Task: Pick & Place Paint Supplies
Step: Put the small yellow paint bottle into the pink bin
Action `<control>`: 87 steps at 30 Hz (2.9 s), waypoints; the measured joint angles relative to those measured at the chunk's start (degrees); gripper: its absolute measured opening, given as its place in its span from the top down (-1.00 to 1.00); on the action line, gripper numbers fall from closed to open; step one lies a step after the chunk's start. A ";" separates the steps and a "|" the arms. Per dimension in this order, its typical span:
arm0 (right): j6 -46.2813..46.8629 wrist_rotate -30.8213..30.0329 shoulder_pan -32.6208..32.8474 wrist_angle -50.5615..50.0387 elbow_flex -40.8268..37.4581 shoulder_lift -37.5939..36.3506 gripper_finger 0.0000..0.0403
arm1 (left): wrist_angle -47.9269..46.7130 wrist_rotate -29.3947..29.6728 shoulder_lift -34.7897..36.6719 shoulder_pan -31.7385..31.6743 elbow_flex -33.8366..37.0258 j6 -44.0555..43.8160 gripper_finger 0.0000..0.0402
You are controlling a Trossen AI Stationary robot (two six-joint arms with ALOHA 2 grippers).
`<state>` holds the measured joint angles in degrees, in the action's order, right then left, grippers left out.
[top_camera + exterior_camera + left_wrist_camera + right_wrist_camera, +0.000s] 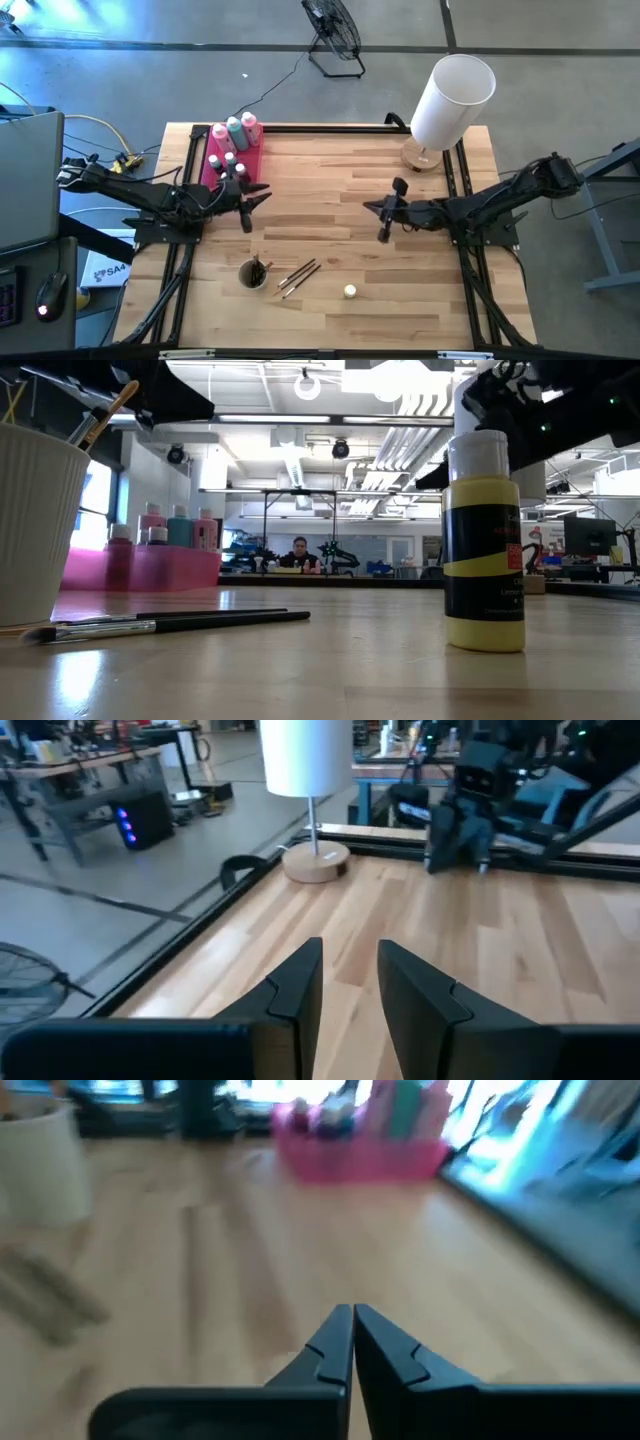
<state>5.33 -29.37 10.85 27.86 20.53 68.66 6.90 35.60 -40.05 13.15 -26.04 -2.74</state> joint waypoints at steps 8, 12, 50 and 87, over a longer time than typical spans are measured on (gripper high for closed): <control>24.93 15.70 1.23 -13.46 0.00 0.00 0.98 | -2.30 0.71 0.18 0.00 0.02 2.85 0.53; 30.87 14.51 7.39 -13.64 0.00 0.00 0.99 | -2.34 0.99 0.16 0.00 0.02 4.15 0.53; 66.46 5.27 32.41 -4.49 28.16 42.42 0.99 | -2.89 1.04 0.16 0.00 0.00 8.52 0.53; 52.32 -9.35 18.22 -7.61 28.76 45.24 0.99 | -5.40 1.04 0.18 0.00 -0.04 8.45 0.53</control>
<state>57.65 -38.71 29.07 20.25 49.30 113.91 1.50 36.64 -39.88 13.15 -26.09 5.71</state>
